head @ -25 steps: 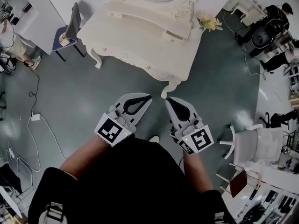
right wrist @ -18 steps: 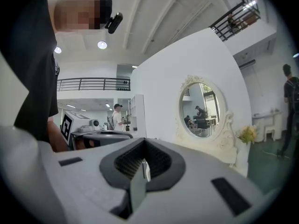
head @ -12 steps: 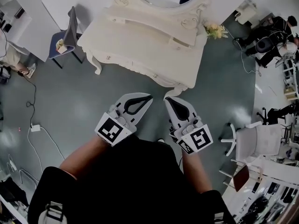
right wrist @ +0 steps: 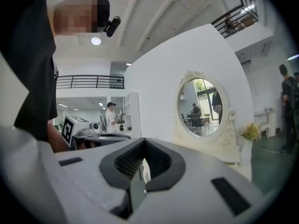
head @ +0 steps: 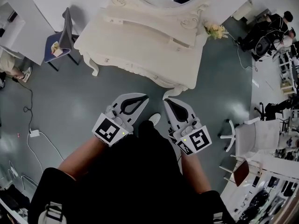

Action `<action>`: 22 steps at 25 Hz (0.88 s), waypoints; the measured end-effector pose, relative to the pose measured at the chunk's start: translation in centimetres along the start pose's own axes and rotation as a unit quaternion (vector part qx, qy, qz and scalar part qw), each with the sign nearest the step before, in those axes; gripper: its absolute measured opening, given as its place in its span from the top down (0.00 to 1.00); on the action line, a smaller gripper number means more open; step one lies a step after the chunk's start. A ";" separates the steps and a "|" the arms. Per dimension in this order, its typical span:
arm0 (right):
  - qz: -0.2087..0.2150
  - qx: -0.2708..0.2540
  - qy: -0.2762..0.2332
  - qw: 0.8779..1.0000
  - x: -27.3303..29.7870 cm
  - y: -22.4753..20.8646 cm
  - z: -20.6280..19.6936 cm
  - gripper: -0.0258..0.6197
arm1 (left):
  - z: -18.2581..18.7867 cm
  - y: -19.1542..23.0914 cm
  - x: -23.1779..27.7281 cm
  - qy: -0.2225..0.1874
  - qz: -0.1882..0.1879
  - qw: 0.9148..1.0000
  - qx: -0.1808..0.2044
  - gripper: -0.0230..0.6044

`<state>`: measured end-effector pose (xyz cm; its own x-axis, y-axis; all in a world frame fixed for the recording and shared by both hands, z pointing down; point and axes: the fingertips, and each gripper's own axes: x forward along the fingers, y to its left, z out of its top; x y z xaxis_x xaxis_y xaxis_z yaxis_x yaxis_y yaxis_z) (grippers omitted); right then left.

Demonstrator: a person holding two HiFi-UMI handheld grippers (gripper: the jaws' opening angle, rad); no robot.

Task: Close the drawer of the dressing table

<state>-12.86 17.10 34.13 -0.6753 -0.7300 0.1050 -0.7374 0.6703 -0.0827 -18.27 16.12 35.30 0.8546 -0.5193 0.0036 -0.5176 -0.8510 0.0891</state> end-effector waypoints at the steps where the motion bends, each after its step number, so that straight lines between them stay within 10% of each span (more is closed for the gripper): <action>1: 0.000 0.001 -0.002 1.000 0.2 -0.3 0.0 0.96 | -0.1 0.3 0.3 0.002 0.000 1.000 -0.001 0.97; 22: 0.016 0.002 -0.024 1.000 5.3 -12.9 1.4 0.96 | 0.4 7.0 11.3 0.023 0.010 1.000 0.019 0.97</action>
<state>-6.96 4.39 34.39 -0.6976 -0.7144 0.0548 -0.7160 0.6924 -0.0890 -12.29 4.28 35.60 0.8445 -0.5332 0.0500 -0.5353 -0.8432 0.0502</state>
